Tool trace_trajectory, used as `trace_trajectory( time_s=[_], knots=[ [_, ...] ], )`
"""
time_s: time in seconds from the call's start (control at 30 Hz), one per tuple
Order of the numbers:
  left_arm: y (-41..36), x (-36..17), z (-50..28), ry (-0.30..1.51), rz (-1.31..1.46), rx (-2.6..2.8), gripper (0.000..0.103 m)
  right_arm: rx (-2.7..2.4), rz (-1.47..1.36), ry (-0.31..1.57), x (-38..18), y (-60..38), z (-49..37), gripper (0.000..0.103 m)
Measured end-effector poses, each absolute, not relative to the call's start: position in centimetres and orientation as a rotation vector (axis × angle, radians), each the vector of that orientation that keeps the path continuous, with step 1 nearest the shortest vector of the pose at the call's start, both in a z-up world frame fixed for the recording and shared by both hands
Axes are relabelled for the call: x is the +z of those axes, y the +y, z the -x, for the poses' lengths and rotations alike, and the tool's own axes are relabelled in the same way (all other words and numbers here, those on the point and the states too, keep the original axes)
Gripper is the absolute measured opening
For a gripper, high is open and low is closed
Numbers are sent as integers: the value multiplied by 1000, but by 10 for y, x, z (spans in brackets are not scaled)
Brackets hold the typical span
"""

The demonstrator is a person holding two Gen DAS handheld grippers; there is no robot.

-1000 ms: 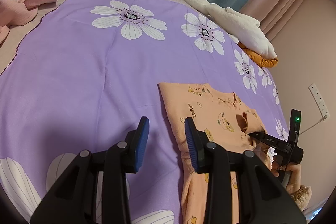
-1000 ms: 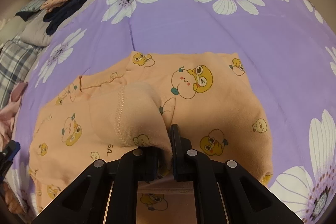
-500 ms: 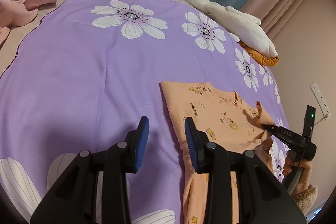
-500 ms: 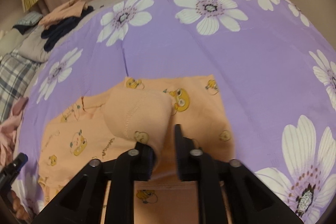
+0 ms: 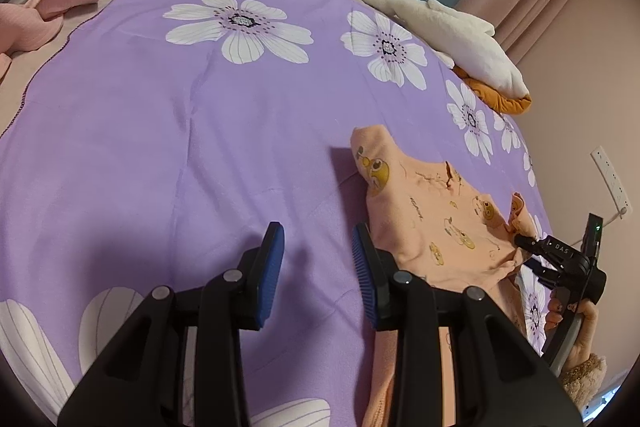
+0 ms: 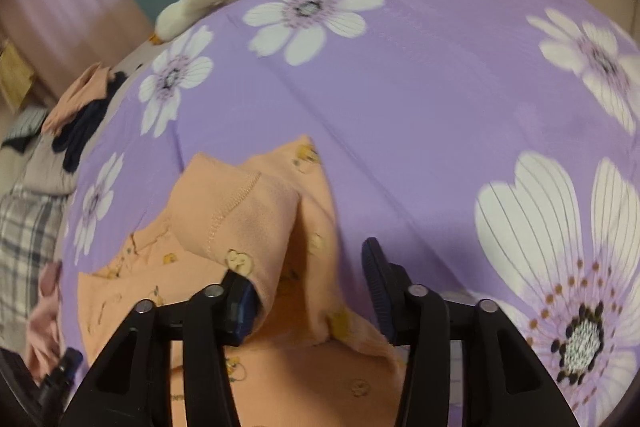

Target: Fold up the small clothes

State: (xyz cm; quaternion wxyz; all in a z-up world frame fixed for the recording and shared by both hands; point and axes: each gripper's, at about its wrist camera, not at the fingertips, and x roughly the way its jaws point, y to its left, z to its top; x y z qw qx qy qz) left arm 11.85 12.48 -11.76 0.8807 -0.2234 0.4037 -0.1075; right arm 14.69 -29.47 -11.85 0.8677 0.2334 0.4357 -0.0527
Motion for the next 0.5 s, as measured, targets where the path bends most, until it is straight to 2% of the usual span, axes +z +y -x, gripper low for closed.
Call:
trace_trajectory(
  time_s=[0.13,0.2,0.33,0.5],
  knots=[
    [119,-117,-119,848,473,-264,35,-129,-412,961,-120,-287,-145,53],
    [113,-114,-118,846,481,-297,35,-147,-321,962,-114,-280,-142,63],
    [97,-107,-118,847,503,-390,35,-141,-195,945,-100,-272,-131,65],
    [69,-103,-127,871,457,-445,35,-70,-176,909,-85,-275,-121,70]
  ],
)
